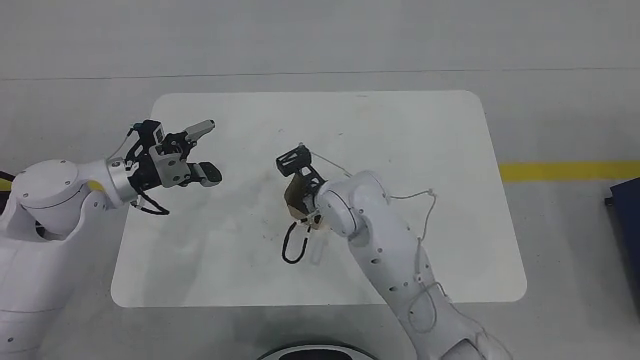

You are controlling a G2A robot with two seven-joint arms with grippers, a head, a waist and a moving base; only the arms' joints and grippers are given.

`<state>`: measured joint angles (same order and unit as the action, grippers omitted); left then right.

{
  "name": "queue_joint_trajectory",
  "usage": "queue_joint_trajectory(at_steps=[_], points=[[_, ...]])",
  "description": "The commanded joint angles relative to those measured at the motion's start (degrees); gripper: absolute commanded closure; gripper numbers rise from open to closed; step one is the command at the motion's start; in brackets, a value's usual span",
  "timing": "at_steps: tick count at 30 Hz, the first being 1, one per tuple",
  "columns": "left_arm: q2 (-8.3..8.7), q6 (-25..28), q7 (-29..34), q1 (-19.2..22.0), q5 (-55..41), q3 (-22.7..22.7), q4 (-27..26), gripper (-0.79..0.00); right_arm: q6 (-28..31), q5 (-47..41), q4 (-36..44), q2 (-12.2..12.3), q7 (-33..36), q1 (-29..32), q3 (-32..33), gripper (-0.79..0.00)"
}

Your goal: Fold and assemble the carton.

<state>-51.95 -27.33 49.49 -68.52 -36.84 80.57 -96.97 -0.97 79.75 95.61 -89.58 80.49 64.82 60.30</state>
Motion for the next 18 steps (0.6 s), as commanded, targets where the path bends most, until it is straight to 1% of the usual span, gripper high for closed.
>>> queue_joint_trajectory(at_steps=[1, 3, 7, 11, 18], points=[[0.00, 0.0, 0.0, 0.0, 0.0, 0.0, 0.0, -0.785, -0.2, 0.0, -0.3, 0.0, 0.0, -0.3, -0.3, 0.000], [0.00, 0.0, 0.0, 0.0, 0.0, 0.0, 0.0, -0.785, -0.6, 0.6, -1.2, -0.1, 0.2, -0.8, -1.0, 0.000], [0.00, 0.0, 0.0, 0.0, 0.0, 0.0, 0.0, -0.785, -3.0, 2.2, -4.7, -0.5, 0.6, -2.8, -2.5, 0.000], [0.00, 0.0, 0.0, 0.0, 0.0, 0.0, 0.0, -0.785, -4.4, 1.9, -7.9, -1.0, 1.2, -4.7, -3.7, 0.000], [0.00, 0.0, 0.0, 0.0, 0.0, 0.0, 0.0, -0.785, -6.4, 2.0, -11.0, -1.5, 2.3, -6.2, -5.0, 0.000]])
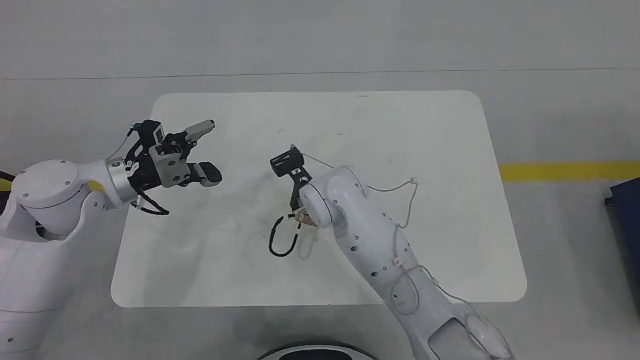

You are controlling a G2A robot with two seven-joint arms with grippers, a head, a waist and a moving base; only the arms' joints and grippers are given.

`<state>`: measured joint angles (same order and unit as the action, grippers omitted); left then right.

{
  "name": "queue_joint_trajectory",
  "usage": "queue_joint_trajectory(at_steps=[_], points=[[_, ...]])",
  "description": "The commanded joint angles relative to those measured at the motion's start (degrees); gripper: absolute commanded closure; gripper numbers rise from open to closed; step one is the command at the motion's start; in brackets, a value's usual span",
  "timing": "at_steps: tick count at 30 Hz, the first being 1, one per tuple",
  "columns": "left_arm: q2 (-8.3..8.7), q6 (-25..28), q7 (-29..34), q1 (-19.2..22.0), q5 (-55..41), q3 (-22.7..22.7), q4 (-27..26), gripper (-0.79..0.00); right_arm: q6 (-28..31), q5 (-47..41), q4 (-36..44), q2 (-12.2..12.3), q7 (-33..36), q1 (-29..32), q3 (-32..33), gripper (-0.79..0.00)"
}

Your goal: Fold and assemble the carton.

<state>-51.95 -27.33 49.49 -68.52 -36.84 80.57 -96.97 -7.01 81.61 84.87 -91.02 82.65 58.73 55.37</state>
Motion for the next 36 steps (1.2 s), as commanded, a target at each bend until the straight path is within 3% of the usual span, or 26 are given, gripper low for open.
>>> queue_joint_trajectory(at_steps=[1, 20, 31, 36], points=[[0.00, 0.0, 0.0, 0.0, 0.0, 0.0, 0.0, -0.785, -0.7, 0.3, -0.5, -0.1, 0.2, -0.2, -0.2, 0.000], [0.00, 0.0, 0.0, 0.0, 0.0, 0.0, 0.0, -0.785, -3.5, 2.4, -4.4, -0.7, 0.0, -0.8, -1.2, 0.000], [0.00, 0.0, 0.0, 0.0, 0.0, 0.0, 0.0, -0.785, -7.1, 7.5, 5.5, 0.0, -1.0, 4.4, 1.1, 0.000], [0.00, 0.0, 0.0, 0.0, 0.0, 0.0, 0.0, -0.785, -8.1, 8.4, 0.9, -0.5, -0.5, 3.2, 0.1, 0.000]])
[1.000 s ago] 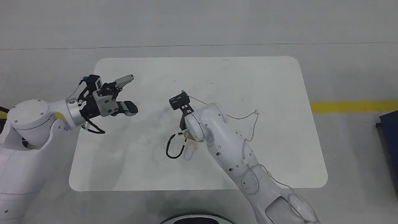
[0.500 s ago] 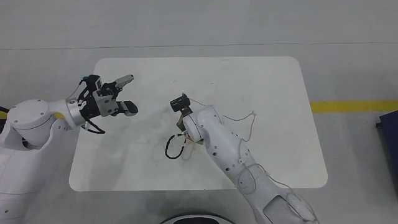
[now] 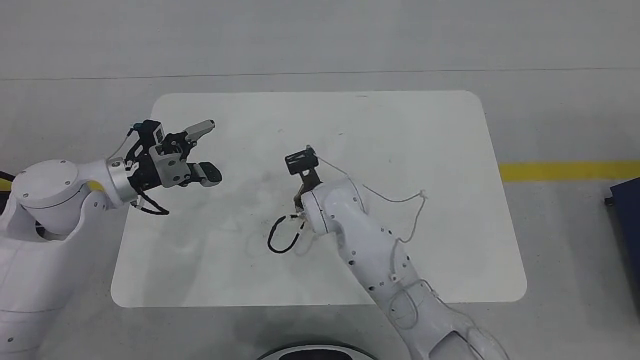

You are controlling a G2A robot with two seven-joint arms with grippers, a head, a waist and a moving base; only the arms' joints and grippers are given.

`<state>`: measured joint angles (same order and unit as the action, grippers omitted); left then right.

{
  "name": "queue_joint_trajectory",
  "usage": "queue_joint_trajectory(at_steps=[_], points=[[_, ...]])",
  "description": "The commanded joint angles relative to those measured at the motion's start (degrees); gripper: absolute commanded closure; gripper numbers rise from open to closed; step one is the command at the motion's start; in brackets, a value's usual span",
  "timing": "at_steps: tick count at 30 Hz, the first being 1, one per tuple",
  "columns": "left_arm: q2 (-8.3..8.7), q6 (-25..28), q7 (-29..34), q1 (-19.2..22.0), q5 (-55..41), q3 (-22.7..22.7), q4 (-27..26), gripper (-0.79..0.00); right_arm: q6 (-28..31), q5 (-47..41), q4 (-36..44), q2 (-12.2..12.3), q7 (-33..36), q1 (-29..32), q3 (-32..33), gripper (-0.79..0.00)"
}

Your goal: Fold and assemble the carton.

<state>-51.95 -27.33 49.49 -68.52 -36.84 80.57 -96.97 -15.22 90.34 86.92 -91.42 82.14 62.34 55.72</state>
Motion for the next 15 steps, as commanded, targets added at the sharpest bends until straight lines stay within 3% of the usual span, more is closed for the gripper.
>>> queue_joint_trajectory(at_steps=[1, 7, 15], points=[[0.00, 0.0, 0.0, 0.0, 0.0, 0.0, 0.0, -0.785, 0.2, -0.5, -2.2, -0.3, 0.0, -1.0, -0.6, 0.000], [0.00, 0.0, 0.0, 0.0, 0.0, 0.0, 0.0, -0.785, -0.1, -2.1, -7.7, -1.3, -0.4, -3.7, -2.0, 0.000], [0.00, 0.0, 0.0, 0.0, 0.0, 0.0, 0.0, -0.785, -0.1, -1.4, -5.0, -1.2, -0.7, -2.4, -0.6, 0.000]])
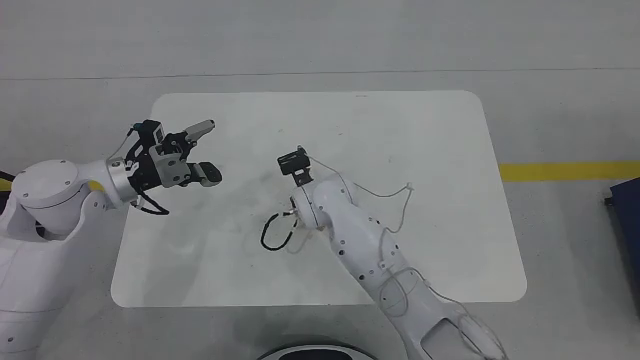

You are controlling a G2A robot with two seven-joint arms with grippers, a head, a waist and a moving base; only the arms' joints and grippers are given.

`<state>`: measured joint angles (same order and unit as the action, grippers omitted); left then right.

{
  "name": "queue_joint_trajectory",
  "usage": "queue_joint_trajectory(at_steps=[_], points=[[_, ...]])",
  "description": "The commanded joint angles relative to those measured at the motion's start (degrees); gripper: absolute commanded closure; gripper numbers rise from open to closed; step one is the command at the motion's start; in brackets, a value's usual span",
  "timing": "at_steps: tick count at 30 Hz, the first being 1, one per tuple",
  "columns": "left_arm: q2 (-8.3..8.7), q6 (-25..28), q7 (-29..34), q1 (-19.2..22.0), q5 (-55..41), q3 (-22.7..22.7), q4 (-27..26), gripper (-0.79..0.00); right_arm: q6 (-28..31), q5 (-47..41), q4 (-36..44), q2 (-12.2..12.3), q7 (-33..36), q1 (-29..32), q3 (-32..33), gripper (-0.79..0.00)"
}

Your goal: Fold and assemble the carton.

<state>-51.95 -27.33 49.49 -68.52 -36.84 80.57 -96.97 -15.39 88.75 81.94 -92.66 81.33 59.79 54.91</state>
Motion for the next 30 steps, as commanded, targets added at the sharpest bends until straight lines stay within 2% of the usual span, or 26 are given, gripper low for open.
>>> queue_joint_trajectory(at_steps=[1, 7, 15, 23, 30], points=[[0.00, 0.0, 0.0, 0.0, 0.0, 0.0, 0.0, -0.785, 0.2, 0.4, -0.7, 0.1, 0.2, 0.2, 0.4, 0.000], [0.00, 0.0, 0.0, 0.0, 0.0, 0.0, 0.0, -0.785, 0.4, -0.1, -3.8, -0.6, -0.1, -1.2, -0.7, 0.000], [0.00, 0.0, 0.0, 0.0, 0.0, 0.0, 0.0, -0.785, 0.0, 1.7, 1.5, -0.2, -0.4, 1.7, 1.1, 0.000], [0.00, 0.0, 0.0, 0.0, 0.0, 0.0, 0.0, -0.785, 0.9, 0.3, -7.0, -1.3, 0.6, -1.8, -0.3, 0.000], [0.00, 0.0, 0.0, 0.0, 0.0, 0.0, 0.0, -0.785, 0.2, 0.4, -4.2, -1.5, -0.1, -1.4, 0.2, 0.000]])
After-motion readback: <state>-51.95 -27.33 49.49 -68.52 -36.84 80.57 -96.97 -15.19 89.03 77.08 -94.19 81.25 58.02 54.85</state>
